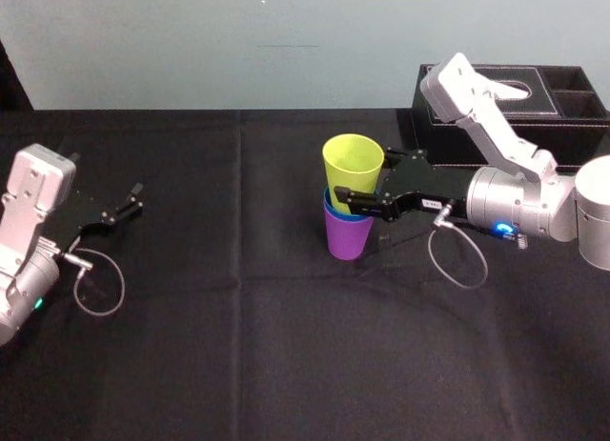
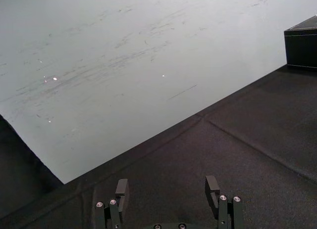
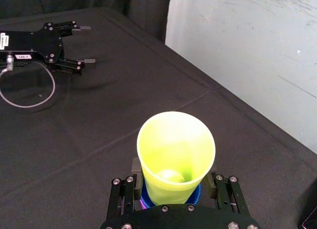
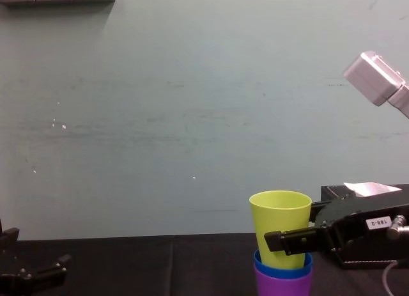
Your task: Stack the three plastic cups sequentially using one hand.
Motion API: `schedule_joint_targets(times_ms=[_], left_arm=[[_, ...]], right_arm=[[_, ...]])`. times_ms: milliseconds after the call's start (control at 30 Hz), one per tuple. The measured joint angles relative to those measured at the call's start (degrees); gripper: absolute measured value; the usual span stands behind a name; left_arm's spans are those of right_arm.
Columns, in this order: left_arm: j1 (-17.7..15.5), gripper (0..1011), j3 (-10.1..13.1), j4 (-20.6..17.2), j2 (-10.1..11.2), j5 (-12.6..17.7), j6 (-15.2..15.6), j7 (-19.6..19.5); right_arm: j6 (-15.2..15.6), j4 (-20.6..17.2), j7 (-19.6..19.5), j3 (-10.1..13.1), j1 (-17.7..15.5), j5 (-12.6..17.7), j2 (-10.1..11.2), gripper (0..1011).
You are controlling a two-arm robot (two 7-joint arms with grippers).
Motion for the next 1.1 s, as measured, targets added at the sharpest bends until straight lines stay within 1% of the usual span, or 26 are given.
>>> schedule_joint_targets(times_ms=[267, 333, 400, 467, 533, 667, 1100], left_arm=[[0.0, 1011, 0.0, 0.0, 0.0, 0.0, 0.0, 0.0], [0.0, 1011, 0.0, 0.0, 0.0, 0.0, 0.0, 0.0], [0.0, 1011, 0.0, 0.0, 0.0, 0.0, 0.0, 0.0], [0.0, 1011, 0.0, 0.0, 0.0, 0.0, 0.0, 0.0], [0.0, 1011, 0.0, 0.0, 0.0, 0.0, 0.0, 0.0], [0.0, 1011, 0.0, 0.0, 0.0, 0.0, 0.0, 0.0], [0.0, 1011, 0.0, 0.0, 0.0, 0.0, 0.0, 0.0]], right_arm=[[0.0, -0.04, 0.0, 0.0, -0.01, 0.03, 0.02, 720], [0.0, -0.05, 0.0, 0.01, -0.01, 0.04, 0.03, 738], [0.0, -0.06, -0.01, 0.02, -0.01, 0.06, 0.04, 798], [0.0, -0.07, -0.02, 0.02, -0.01, 0.08, 0.05, 824], [0.01, -0.08, -0.02, 0.02, -0.01, 0.08, 0.06, 900], [0.02, -0.12, -0.02, 0.02, -0.01, 0.09, 0.06, 1003], [0.03, -0.14, -0.06, 0.03, -0.01, 0.08, 0.06, 1000]])
